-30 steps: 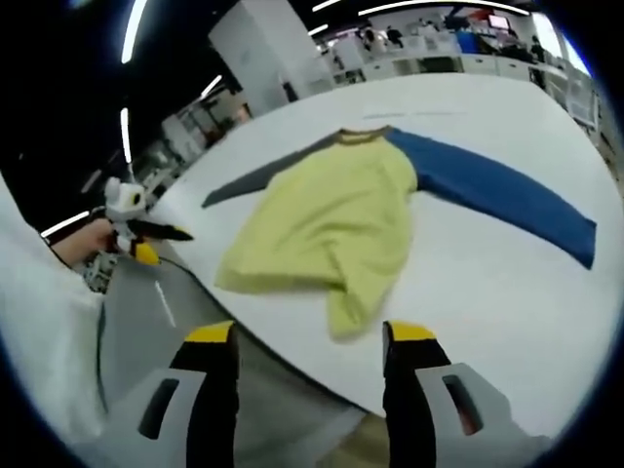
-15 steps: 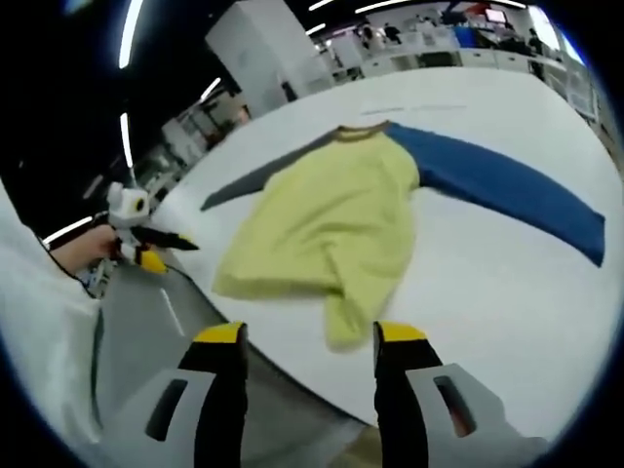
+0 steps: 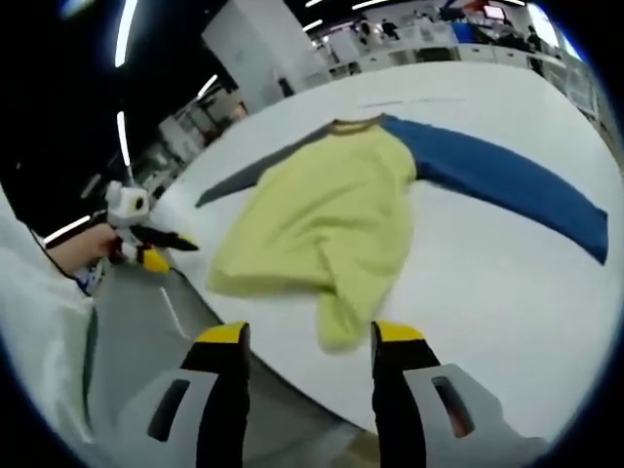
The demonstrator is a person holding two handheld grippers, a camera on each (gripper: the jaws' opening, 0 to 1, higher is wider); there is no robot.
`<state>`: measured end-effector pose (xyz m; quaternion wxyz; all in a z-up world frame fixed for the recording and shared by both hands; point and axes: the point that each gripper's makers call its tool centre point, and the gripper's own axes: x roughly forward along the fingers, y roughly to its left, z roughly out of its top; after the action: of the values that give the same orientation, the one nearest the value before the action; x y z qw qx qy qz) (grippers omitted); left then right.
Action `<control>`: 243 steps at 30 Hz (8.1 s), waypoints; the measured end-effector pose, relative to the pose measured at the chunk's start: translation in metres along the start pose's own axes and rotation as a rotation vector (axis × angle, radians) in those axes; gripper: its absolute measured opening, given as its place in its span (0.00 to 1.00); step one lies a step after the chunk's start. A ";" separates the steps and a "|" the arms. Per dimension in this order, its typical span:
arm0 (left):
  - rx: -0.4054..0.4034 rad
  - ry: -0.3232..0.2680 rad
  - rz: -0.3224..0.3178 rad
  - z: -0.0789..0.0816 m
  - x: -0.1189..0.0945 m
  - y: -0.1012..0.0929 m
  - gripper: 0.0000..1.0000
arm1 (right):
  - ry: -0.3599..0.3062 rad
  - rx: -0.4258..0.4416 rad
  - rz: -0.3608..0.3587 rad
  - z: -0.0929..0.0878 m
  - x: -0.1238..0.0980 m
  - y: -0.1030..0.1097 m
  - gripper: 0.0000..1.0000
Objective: Fold the garment on the visible template until the final outline fits inside the template.
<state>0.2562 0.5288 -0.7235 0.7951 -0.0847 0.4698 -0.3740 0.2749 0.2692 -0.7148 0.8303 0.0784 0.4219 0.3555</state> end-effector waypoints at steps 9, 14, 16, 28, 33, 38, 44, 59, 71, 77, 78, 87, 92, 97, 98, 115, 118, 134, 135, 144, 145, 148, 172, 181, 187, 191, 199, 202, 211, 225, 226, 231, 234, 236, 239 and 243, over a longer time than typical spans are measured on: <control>0.000 0.009 -0.007 -0.001 0.009 0.005 0.50 | 0.009 0.011 0.013 -0.004 0.007 -0.001 0.47; 0.000 0.009 -0.015 0.000 0.013 0.007 0.47 | 0.008 0.019 0.007 -0.005 0.008 -0.004 0.45; 0.002 0.013 -0.018 -0.001 0.015 0.008 0.46 | 0.008 0.019 0.005 -0.005 0.010 -0.005 0.44; 0.006 0.039 -0.018 -0.002 0.025 0.010 0.40 | 0.025 0.027 -0.018 -0.011 0.016 -0.014 0.43; 0.010 0.045 -0.021 -0.002 0.028 0.010 0.39 | 0.010 0.036 -0.028 -0.008 0.019 -0.018 0.41; 0.006 0.053 -0.019 -0.003 0.030 0.012 0.37 | 0.003 0.040 -0.032 -0.007 0.023 -0.019 0.39; 0.004 0.067 -0.033 -0.005 0.033 0.009 0.33 | -0.004 0.057 -0.036 -0.007 0.025 -0.019 0.39; -0.014 0.086 -0.046 -0.005 0.041 0.009 0.20 | 0.002 0.053 -0.034 -0.010 0.031 -0.020 0.32; -0.038 0.092 -0.029 -0.010 0.043 0.011 0.08 | 0.004 0.050 -0.033 -0.013 0.038 -0.019 0.23; -0.045 0.086 -0.013 -0.010 0.044 0.013 0.04 | -0.001 0.045 -0.061 -0.014 0.039 -0.024 0.14; -0.044 0.085 -0.012 -0.010 0.044 0.014 0.04 | 0.000 0.043 -0.080 -0.014 0.039 -0.027 0.10; -0.100 0.079 -0.012 -0.009 0.045 0.016 0.00 | -0.009 0.053 -0.123 -0.012 0.036 -0.035 0.03; -0.109 0.073 -0.010 -0.008 0.042 0.015 0.00 | -0.017 0.069 -0.121 -0.011 0.034 -0.034 0.03; -0.115 0.054 -0.008 -0.006 0.034 0.016 0.00 | -0.028 0.080 -0.119 -0.009 0.031 -0.033 0.02; -0.117 0.051 -0.006 -0.006 0.033 0.016 0.00 | -0.029 0.083 -0.118 -0.009 0.030 -0.032 0.02; -0.101 -0.017 0.013 0.011 0.002 0.019 0.00 | -0.076 0.071 -0.105 -0.001 0.010 -0.019 0.02; -0.096 -0.025 0.014 0.012 -0.001 0.017 0.00 | -0.082 0.070 -0.097 0.000 0.008 -0.014 0.02; -0.051 -0.027 0.017 0.036 -0.018 0.019 0.00 | -0.223 0.114 -0.066 0.047 -0.005 -0.011 0.02; -0.047 -0.022 0.017 0.038 -0.018 0.020 0.00 | -0.229 0.115 -0.067 0.049 -0.005 -0.012 0.02; -0.036 0.001 0.039 0.066 -0.022 0.037 0.00 | -0.289 0.158 -0.041 0.074 -0.001 -0.015 0.02; -0.042 0.005 0.040 0.069 -0.021 0.039 0.00 | -0.289 0.168 -0.041 0.076 -0.001 -0.015 0.02; -0.051 0.017 0.039 0.079 -0.018 0.045 0.00 | -0.280 0.196 -0.042 0.077 0.002 -0.020 0.02; 0.062 0.206 0.045 0.117 0.023 0.076 0.00 | -0.249 0.359 -0.058 0.101 0.034 -0.063 0.02; 0.047 0.221 0.039 0.122 0.029 0.086 0.00 | -0.223 0.356 -0.066 0.105 0.047 -0.075 0.02; 0.056 0.224 0.041 0.129 0.036 0.091 0.00 | -0.203 0.356 -0.079 0.104 0.053 -0.084 0.02; 0.060 0.226 0.046 0.131 0.041 0.094 0.00 | -0.187 0.344 -0.103 0.102 0.059 -0.093 0.02; 0.080 0.226 0.051 0.131 0.047 0.099 0.00 | -0.157 0.316 -0.125 0.101 0.069 -0.101 0.02; 0.064 0.221 0.050 0.131 0.049 0.102 0.00 | -0.148 0.305 -0.134 0.101 0.072 -0.105 0.02; 0.092 0.232 0.062 0.128 0.057 0.107 0.00 | -0.091 0.124 -0.178 0.092 0.081 -0.111 0.02; 0.106 0.255 0.084 0.121 0.065 0.113 0.00 | -0.103 0.077 -0.204 0.092 0.087 -0.116 0.02; 0.108 0.255 0.085 0.121 0.066 0.113 0.00 | -0.106 0.059 -0.204 0.092 0.087 -0.116 0.02; 0.134 0.251 0.090 0.121 0.066 0.113 0.00 | -0.121 0.027 -0.210 0.094 0.089 -0.118 0.02; 0.127 0.245 0.095 0.121 0.066 0.114 0.00 | -0.124 0.007 -0.210 0.094 0.089 -0.117 0.02; 0.123 0.237 0.110 0.121 0.065 0.115 0.02 | -0.132 -0.009 -0.210 0.093 0.089 -0.116 0.02; 0.127 0.225 0.146 0.122 0.063 0.118 0.08 | -0.145 0.015 -0.211 0.092 0.087 -0.116 0.03; 0.136 0.226 0.167 0.123 0.058 0.120 0.18 | -0.156 0.059 -0.224 0.091 0.083 -0.117 0.03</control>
<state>0.4335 0.5474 -0.7544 0.7695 0.0515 0.5352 -0.3446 0.4379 0.2537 -0.7611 0.8925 0.0826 0.3724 0.2408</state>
